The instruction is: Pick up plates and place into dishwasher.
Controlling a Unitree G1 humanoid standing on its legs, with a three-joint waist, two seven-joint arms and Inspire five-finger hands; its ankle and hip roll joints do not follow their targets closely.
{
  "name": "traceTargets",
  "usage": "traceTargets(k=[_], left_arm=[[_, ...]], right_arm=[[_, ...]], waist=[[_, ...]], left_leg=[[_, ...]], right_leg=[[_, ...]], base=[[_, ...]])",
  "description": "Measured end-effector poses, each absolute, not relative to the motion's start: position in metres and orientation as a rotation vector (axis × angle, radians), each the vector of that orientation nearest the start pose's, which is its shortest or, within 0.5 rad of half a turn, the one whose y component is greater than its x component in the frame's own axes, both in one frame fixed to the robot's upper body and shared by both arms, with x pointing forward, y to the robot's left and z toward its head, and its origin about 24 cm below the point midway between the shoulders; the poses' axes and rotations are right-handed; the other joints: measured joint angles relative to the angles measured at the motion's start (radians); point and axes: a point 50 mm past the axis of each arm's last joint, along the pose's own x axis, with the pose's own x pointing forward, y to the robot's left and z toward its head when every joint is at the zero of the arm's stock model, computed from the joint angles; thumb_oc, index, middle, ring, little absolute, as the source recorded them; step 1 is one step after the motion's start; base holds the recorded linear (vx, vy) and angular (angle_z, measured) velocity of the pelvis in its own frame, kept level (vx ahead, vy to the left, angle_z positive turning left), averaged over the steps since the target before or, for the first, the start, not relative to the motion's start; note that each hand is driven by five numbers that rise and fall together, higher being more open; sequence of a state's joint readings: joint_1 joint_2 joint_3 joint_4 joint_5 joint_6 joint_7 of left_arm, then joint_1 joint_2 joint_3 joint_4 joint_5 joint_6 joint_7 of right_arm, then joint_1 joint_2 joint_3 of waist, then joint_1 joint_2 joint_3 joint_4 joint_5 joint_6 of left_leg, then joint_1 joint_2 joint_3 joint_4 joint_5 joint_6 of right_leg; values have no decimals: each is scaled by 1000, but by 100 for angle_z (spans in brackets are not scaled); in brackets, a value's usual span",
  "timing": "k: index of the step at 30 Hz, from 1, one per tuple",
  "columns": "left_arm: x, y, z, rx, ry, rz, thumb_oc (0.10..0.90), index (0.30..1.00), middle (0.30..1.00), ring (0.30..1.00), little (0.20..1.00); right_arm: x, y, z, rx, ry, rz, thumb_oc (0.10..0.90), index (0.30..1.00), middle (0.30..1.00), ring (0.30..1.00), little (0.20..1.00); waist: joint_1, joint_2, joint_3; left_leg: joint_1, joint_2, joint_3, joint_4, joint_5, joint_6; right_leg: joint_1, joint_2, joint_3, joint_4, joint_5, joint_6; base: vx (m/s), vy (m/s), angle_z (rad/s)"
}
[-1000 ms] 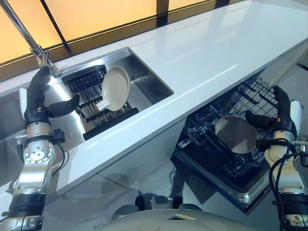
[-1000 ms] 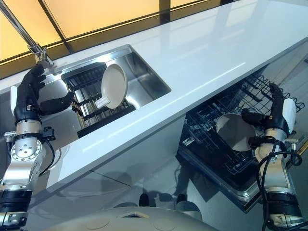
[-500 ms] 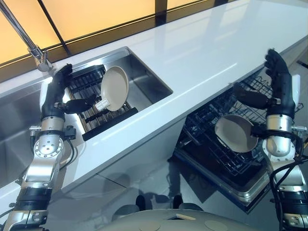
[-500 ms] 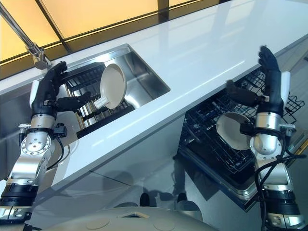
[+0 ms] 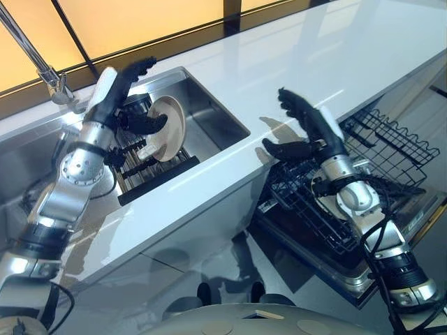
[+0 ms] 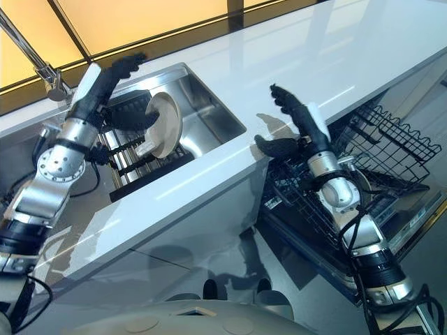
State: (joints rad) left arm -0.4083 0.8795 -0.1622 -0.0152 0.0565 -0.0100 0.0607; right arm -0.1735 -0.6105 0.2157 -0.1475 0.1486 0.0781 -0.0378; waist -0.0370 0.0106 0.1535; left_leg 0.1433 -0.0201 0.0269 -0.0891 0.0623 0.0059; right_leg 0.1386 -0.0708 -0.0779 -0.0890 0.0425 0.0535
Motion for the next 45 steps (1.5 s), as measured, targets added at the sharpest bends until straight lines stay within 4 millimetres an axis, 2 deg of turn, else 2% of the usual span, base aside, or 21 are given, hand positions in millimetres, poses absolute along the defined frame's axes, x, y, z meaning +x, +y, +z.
traceTargets(k=[5,10,12,19,23,31,35,39,45], left_arm=[[310,244,209,1194,-381,-24,800,900,900,900,900],[311,250,215,1362,-349,-37,800,900,900,900,900],[314,246,221,1497,-338,-88,800,900,900,900,900],[324,217,231,1702,-389,-225,800,900,900,900,900],[325,206,223,1791,-415,-296,800,900,900,900,900],[324,201,213,1837,-404,-372,800,900,900,900,900],[324,200,206,1904,-334,-447,800,900,900,900,900],[324,200,190,1989,-216,-554,800,900,900,900,900],[323,202,184,2047,-124,-612,800,900,900,900,900]], right_arm=[[282,-179,109,-460,-123,258,800,900,900,900,900],[283,-174,102,-417,-115,275,800,900,900,900,900],[282,-173,99,-404,-106,283,800,900,900,900,900],[280,-165,93,-367,-104,306,800,900,900,900,900],[278,-156,89,-356,-104,336,800,900,900,900,900],[276,-151,88,-328,-95,355,800,900,900,900,900],[275,-149,88,-328,-93,348,800,900,900,900,900],[275,-146,89,-325,-95,345,800,900,900,900,900],[274,-145,90,-308,-89,346,800,900,900,900,900]], waist=[[-24,3,-2],[-35,11,-11],[-37,13,-19],[-53,39,-39],[-77,52,-48],[-82,61,-53],[-83,61,-53],[-83,65,-51],[-83,65,-51]], left_leg=[[2,0,12,0,0,0],[2,0,21,0,-1,-1],[2,0,21,0,-1,-1],[2,0,23,0,-1,-1],[2,0,29,0,-2,-3],[2,4,50,0,-4,-6],[3,3,54,0,-4,-6],[2,3,58,0,-4,-6],[1,3,62,0,-5,-7]], right_leg=[[-2,0,10,0,0,0],[-5,-1,14,0,0,0],[-4,0,13,0,0,0],[-5,1,14,0,0,0],[-7,4,17,0,2,-2],[-13,10,33,0,4,-5],[-15,10,38,0,4,-5],[-19,11,42,0,4,-6],[-23,11,45,0,4,-6]], base=[[19,16,-6],[42,16,-2],[0,0,0],[0,0,0],[11,-3,-3],[35,-16,-6],[28,-12,-3],[9,-5,-3],[15,-4,-2]])
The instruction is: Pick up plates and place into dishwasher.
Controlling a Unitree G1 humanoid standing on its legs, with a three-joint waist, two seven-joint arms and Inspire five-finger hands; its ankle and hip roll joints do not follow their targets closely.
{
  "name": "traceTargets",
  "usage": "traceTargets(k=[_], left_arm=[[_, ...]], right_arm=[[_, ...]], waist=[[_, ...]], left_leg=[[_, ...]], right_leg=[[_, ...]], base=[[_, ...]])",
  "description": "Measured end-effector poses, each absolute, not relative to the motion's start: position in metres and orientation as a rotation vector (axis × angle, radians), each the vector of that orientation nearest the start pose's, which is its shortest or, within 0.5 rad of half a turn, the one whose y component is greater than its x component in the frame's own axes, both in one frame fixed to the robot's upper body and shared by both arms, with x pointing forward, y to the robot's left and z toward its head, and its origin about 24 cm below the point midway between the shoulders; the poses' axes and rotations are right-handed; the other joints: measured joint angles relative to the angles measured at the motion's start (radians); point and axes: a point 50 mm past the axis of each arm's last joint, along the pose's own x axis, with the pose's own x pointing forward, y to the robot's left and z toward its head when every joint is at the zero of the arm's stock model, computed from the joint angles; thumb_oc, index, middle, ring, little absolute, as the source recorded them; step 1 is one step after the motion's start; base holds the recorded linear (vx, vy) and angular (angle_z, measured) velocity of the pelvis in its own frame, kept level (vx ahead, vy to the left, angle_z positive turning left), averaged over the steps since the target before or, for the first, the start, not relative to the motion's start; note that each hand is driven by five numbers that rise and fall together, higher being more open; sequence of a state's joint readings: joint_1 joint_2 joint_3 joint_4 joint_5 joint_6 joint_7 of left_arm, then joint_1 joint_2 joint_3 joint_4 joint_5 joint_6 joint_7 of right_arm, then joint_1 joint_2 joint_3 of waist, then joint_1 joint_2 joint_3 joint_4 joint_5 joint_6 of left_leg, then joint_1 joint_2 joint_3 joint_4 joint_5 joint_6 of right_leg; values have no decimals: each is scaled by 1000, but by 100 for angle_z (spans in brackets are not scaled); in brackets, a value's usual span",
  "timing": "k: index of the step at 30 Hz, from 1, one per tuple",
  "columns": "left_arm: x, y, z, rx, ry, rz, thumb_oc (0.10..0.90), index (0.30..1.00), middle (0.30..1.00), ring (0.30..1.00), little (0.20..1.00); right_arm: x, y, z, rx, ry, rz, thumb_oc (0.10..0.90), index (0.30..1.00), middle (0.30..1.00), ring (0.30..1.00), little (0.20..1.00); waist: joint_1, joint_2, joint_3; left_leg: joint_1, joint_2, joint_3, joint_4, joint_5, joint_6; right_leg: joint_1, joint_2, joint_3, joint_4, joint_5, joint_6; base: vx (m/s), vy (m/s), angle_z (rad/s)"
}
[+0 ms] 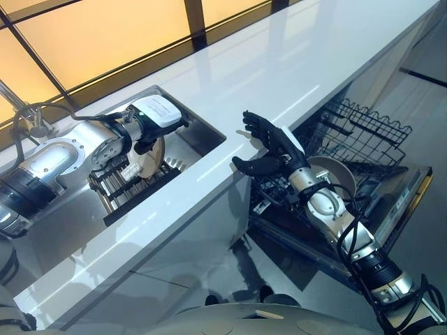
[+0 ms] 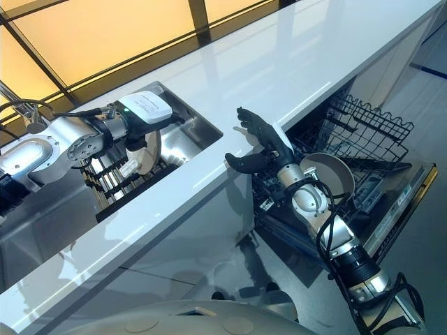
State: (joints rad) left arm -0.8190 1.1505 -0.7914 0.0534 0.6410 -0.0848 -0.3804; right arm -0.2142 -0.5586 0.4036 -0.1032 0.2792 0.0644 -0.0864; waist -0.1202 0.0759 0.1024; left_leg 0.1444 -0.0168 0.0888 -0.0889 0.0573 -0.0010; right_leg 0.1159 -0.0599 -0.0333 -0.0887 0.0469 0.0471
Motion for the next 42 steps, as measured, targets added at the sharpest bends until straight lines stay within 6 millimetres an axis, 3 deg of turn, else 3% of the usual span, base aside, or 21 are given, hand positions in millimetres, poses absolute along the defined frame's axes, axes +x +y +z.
traceTargets(k=[10,11,13,14,15,16,20,27,42], left_arm=[[324,207,180,2108,-50,-615,800,900,900,900,900],[326,209,179,2117,-35,-602,512,653,653,653,612],[328,214,176,2137,4,-584,366,528,528,528,466],[329,217,175,2150,22,-580,232,413,413,413,332],[329,219,175,2159,29,-568,147,340,340,340,247],[331,221,177,2170,25,-550,100,300,300,300,200],[336,224,186,2180,27,-505,100,300,300,300,200],[340,236,182,2180,98,-482,100,300,300,300,200],[342,230,181,2201,24,-454,100,300,300,300,200]], right_arm=[[274,-143,92,-291,-91,339,800,900,900,900,900],[274,-143,92,-291,-92,339,800,900,900,900,900],[275,-142,93,-291,-95,342,800,900,900,900,900],[274,-142,94,-290,-98,343,800,900,900,900,900],[274,-141,94,-289,-102,345,800,900,900,900,900],[274,-141,95,-289,-103,347,800,900,900,900,900],[274,-138,96,-287,-109,362,800,900,900,900,900],[273,-135,100,-249,-120,390,800,900,900,900,900],[273,-131,109,-244,-159,406,800,900,900,900,900]], waist=[[0,4,2],[0,5,3],[-1,9,5],[0,12,7],[-1,13,9],[-2,13,9],[-13,18,12],[-20,23,23],[-29,26,61]], left_leg=[[0,0,6,0,-3,0],[0,0,7,0,-3,0],[1,0,11,0,-5,0],[1,0,13,0,-5,1],[1,-1,16,0,-6,1],[1,-1,18,0,-7,1],[2,-1,26,0,-12,2],[1,-2,43,0,-19,1],[2,-2,44,0,-21,2]], right_leg=[[-4,0,7,0,0,0],[-5,0,9,0,0,0],[-6,1,17,0,1,1],[-6,1,19,0,1,1],[-7,1,20,0,1,1],[-8,1,21,0,1,1],[-11,1,27,0,3,4],[-21,1,50,0,5,5],[-23,2,52,0,5,5]], base=[[5,3,-1],[26,15,-5],[23,14,-7],[19,15,-8],[21,17,-7],[20,16,-6],[17,16,-6],[3,12,-9],[-3,0,0]])
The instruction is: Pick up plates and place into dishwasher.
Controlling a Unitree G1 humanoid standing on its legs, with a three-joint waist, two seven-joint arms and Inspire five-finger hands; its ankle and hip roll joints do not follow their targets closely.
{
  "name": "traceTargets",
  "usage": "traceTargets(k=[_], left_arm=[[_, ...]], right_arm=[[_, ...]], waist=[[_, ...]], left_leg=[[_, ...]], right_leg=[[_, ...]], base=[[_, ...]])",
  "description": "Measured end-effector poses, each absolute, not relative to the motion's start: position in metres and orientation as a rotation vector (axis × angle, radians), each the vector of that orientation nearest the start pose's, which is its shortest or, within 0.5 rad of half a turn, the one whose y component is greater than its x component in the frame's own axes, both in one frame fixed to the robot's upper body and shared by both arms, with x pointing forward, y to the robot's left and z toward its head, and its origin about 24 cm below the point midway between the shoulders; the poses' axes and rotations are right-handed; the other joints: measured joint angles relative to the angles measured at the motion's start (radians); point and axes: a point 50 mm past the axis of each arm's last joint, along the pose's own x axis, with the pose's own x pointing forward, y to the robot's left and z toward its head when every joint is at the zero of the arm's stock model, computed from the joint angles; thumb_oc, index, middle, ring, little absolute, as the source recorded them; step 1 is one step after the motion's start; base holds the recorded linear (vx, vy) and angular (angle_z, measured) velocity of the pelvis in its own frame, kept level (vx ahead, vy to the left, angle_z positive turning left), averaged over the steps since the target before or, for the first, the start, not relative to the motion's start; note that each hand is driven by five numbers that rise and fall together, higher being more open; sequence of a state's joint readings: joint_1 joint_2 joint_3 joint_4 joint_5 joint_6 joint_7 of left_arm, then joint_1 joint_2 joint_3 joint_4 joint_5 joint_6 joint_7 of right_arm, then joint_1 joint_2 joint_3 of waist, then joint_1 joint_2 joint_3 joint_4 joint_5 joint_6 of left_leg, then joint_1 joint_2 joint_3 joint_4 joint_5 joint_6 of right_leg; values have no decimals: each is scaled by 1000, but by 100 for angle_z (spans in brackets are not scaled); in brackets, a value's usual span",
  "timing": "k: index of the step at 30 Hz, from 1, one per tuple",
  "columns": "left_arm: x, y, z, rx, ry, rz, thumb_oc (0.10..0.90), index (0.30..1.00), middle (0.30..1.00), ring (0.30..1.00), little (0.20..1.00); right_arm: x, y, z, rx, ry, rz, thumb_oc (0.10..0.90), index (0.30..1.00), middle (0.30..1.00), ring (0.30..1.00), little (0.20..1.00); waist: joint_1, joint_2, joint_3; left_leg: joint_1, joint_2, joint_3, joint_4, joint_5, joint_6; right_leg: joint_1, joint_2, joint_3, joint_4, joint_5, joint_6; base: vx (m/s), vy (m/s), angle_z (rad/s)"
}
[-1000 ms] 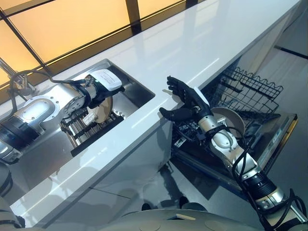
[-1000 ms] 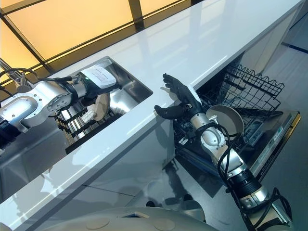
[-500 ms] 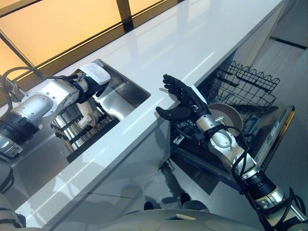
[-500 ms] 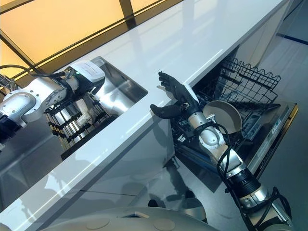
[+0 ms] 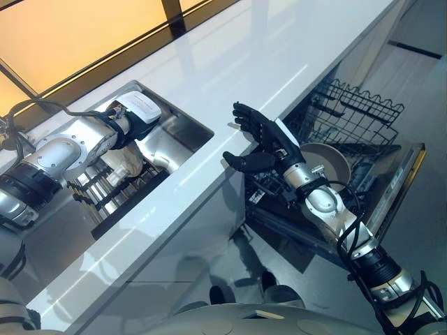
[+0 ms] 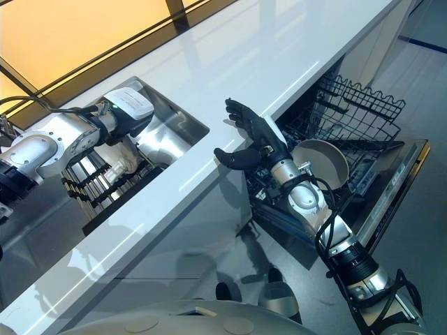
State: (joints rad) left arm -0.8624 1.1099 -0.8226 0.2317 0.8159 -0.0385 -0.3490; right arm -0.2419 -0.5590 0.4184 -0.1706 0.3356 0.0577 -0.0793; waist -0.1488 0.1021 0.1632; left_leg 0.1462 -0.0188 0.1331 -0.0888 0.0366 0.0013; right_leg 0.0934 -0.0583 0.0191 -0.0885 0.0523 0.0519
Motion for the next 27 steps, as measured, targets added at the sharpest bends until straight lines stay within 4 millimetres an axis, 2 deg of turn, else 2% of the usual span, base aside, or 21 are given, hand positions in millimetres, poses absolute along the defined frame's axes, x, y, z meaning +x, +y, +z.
traceTargets(k=[5,9,15,21,27], left_arm=[[346,234,187,2175,-65,-313,100,300,300,300,200],[347,237,196,2062,-160,-172,100,300,300,300,200],[348,242,207,1961,-195,-90,100,300,300,300,200],[344,256,224,1942,-211,-4,100,300,300,300,200],[340,265,252,1870,-287,136,100,300,300,300,200]], right_arm=[[272,-133,110,-238,-177,401,800,900,900,900,900],[270,-135,109,-233,-183,393,800,900,900,900,900],[269,-140,108,-227,-188,376,800,900,900,900,900],[268,-142,108,-229,-189,371,800,900,900,900,900],[268,-150,108,-239,-183,355,800,900,900,900,900]], waist=[[2,-6,11],[6,-7,11],[18,-10,13],[20,-19,15],[37,-23,14]], left_leg=[[0,0,-2,0,0,0],[-1,0,-4,0,0,0],[-1,1,-12,0,0,0],[0,1,-18,0,1,1],[1,1,-31,0,4,2]], right_leg=[[1,0,-2,0,1,0],[2,0,-5,0,0,0],[5,0,-10,0,0,0],[10,-1,-19,0,0,0],[17,-1,-32,0,0,0]], base=[[-28,-5,0],[-33,-6,2],[-23,2,2],[-37,-6,3],[-36,-5,6]])
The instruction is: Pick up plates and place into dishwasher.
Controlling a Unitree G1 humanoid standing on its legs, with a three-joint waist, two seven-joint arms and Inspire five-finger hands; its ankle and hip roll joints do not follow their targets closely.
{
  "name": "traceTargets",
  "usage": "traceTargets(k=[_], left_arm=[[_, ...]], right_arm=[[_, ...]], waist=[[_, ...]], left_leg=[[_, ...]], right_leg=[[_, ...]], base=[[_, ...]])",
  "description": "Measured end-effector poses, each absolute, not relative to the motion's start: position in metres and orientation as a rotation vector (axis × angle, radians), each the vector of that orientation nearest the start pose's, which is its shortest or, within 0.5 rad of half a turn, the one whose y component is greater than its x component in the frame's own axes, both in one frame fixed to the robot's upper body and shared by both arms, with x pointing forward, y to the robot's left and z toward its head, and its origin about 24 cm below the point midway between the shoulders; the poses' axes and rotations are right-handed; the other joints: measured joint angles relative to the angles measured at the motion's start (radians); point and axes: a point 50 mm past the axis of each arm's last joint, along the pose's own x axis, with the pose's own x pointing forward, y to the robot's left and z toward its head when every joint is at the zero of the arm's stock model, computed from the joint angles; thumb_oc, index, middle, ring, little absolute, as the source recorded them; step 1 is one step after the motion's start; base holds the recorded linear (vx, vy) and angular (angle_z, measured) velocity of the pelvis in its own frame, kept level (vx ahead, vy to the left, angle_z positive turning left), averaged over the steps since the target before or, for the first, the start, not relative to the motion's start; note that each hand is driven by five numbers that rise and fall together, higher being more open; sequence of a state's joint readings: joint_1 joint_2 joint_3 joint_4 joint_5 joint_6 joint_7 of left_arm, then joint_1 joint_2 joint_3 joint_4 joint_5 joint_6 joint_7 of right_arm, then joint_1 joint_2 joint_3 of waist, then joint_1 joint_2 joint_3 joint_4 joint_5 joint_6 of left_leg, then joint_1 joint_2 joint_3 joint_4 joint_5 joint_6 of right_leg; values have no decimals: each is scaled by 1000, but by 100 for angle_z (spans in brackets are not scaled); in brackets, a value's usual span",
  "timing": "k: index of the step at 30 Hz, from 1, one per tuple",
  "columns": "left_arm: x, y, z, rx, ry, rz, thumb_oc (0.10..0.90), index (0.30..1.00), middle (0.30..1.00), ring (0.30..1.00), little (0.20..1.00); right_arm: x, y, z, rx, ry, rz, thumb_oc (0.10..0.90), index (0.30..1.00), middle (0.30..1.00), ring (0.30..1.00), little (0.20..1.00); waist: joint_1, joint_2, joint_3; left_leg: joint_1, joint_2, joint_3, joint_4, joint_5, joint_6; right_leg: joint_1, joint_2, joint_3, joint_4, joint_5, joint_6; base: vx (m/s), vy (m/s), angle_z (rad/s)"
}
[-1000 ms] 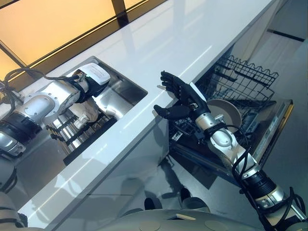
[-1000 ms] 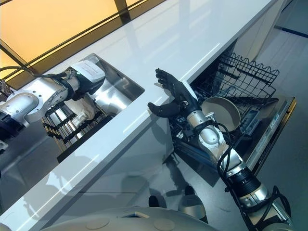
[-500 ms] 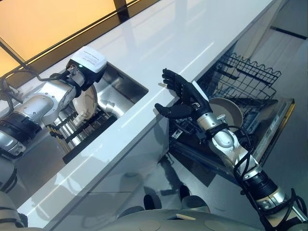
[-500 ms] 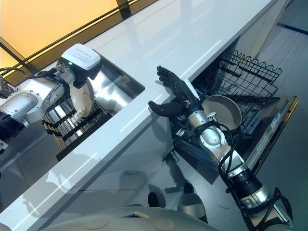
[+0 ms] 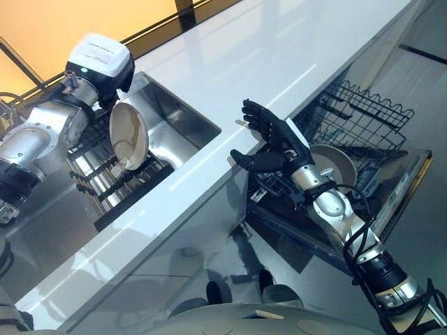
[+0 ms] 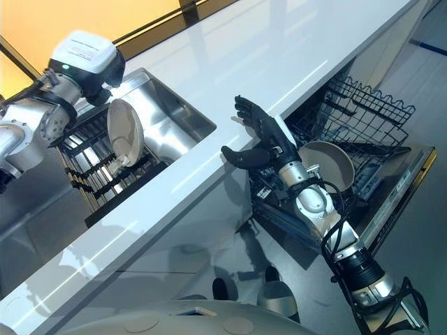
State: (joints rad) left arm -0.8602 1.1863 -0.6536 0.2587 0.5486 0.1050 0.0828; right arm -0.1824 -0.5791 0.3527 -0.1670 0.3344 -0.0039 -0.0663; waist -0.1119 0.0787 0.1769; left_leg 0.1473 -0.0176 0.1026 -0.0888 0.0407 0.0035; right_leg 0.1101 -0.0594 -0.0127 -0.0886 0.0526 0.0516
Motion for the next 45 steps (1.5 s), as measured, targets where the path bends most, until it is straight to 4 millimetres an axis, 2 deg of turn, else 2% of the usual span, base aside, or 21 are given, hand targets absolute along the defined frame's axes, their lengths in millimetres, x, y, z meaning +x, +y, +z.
traceTargets(k=[4,10,11,12,24,31,37,41,45], left_arm=[[336,273,256,1867,-276,169,100,300,300,300,200],[334,277,246,1876,-247,137,100,300,300,300,200],[334,277,245,1876,-250,128,295,467,467,467,395],[334,276,244,1876,-255,117,800,900,900,900,900],[331,253,234,1896,-316,-50,800,900,900,900,900],[331,230,224,2025,-336,-194,800,900,900,900,900],[332,221,209,2176,-255,-316,800,900,900,900,900],[332,216,194,2216,-203,-416,800,900,900,900,900],[333,218,187,2228,-150,-449,800,900,900,900,900]], right_arm=[[269,-154,108,-252,-179,352,800,900,900,900,900],[269,-157,107,-269,-166,347,800,900,900,900,900],[269,-157,107,-269,-165,346,800,900,900,900,900],[269,-157,107,-269,-164,345,800,900,900,900,900],[271,-155,105,-237,-141,353,800,900,900,900,900],[271,-148,101,-220,-135,342,800,900,900,900,900],[271,-138,100,-203,-135,355,800,900,900,900,900],[271,-133,99,-199,-135,361,800,900,900,900,900],[271,-130,99,-191,-136,370,800,900,900,900,900]], waist=[[4,-1,-1],[11,-15,-9],[11,-17,-10],[11,-19,-11],[-1,-22,-18],[-9,-20,-23],[-33,-12,-27],[-36,-2,-32],[-42,5,-30]], left_leg=[[0,0,-7,0,3,0],[-1,0,-13,0,7,1],[-1,0,-13,0,7,1],[-1,0,-14,0,7,1],[0,0,-15,0,8,1],[0,-1,-11,0,8,1],[0,-1,7,0,8,0],[-1,-1,21,0,6,-1],[-1,-2,34,0,5,0]], right_leg=[[2,0,-3,0,0,0],[4,0,-8,0,0,0],[4,0,-8,0,0,0],[4,0,-9,0,0,0],[6,-1,-12,0,0,0],[3,-1,-7,0,0,0],[-2,-1,3,0,0,0],[-14,0,19,6,0,0],[-23,0,32,13,0,0]], base=[[-23,-4,5],[-14,-2,2],[0,0,0],[0,0,0],[22,-14,0],[49,-22,-2],[42,-14,-5],[29,0,-11],[18,10,-11]])
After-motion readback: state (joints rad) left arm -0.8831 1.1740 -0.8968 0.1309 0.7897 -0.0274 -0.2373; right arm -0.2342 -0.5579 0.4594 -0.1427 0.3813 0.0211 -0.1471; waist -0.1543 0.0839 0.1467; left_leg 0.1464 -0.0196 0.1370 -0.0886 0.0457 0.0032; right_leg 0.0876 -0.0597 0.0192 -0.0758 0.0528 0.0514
